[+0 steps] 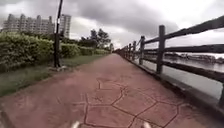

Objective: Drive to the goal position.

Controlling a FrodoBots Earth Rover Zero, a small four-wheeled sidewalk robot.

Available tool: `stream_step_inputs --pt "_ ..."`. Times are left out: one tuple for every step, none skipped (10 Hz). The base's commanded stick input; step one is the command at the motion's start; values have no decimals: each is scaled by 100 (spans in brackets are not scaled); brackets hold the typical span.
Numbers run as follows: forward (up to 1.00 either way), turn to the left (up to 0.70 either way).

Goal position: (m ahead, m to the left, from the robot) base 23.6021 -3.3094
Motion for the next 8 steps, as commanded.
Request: stream_step_inputs --pt "50 0" --pt "50 0" --pt "50 0" --pt "50 0" --pt "50 10" --pt "50 0" --pt "50 0" --pt "50 0"
